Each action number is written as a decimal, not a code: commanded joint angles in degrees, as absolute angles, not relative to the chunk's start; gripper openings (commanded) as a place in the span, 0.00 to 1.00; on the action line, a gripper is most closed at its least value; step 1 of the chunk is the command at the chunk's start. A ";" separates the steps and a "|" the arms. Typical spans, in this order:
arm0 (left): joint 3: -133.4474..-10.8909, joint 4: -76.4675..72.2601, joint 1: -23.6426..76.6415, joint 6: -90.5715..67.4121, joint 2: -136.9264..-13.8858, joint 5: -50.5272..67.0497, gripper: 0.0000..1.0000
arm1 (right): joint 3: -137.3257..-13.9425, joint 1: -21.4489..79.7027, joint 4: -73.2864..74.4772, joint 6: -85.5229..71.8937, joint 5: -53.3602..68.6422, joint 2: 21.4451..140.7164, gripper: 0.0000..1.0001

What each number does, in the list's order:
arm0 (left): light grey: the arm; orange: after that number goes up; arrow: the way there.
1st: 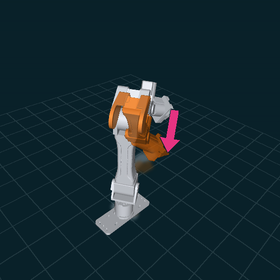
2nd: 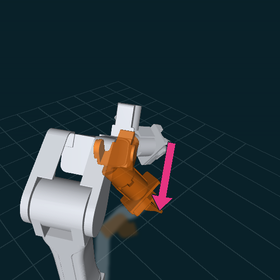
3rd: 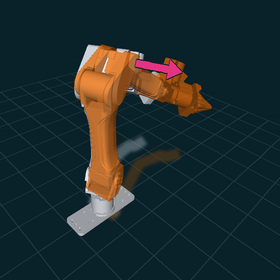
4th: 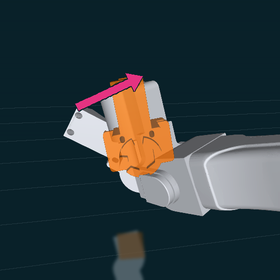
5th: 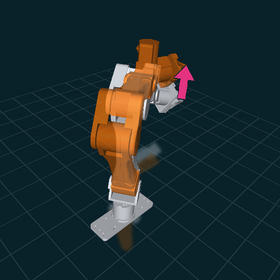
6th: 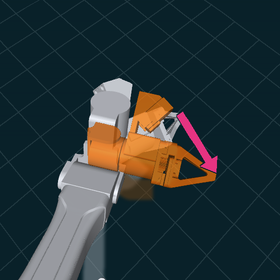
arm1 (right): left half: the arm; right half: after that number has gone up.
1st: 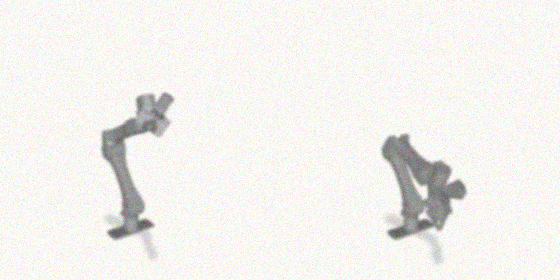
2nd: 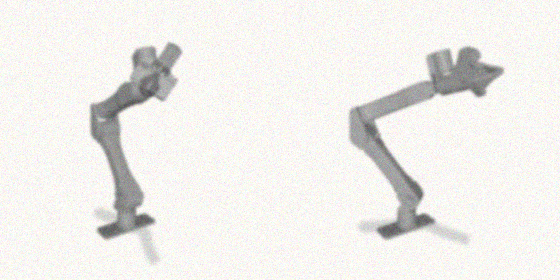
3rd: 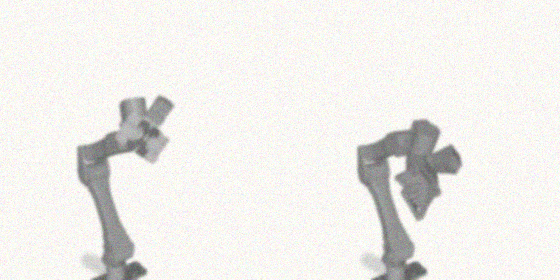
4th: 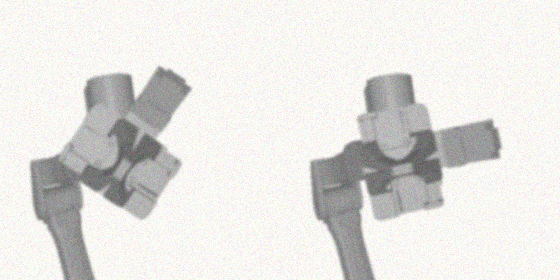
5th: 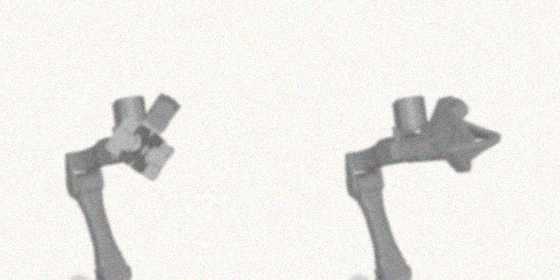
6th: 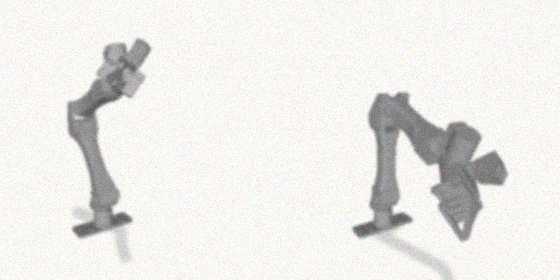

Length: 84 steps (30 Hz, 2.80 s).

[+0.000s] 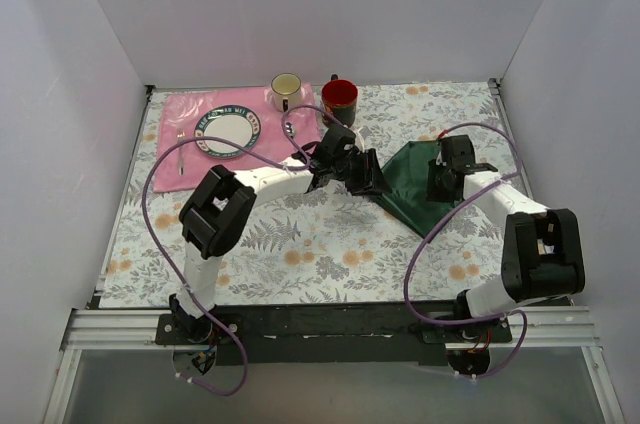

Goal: Fold the napkin, place the utensils inside, and roll it up
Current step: Roll the napkin with the utensil

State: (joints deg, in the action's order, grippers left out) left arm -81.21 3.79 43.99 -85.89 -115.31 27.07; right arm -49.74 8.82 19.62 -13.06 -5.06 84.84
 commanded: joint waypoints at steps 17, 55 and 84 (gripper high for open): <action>-90.52 12.47 43.68 -77.87 -121.47 20.13 0.35 | -47.98 8.09 17.22 -8.53 -9.22 89.74 0.24; -59.50 11.34 36.65 -79.72 -81.92 22.24 0.45 | -53.88 34.70 30.67 15.04 -12.82 86.48 0.63; -58.80 10.63 36.21 -80.77 -81.83 21.97 0.45 | -47.37 40.78 22.86 14.24 -28.83 94.57 0.53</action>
State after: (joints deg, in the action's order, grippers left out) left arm -58.74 11.51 36.53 -80.82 -84.64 21.85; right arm -49.95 40.99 26.06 14.13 -30.52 92.88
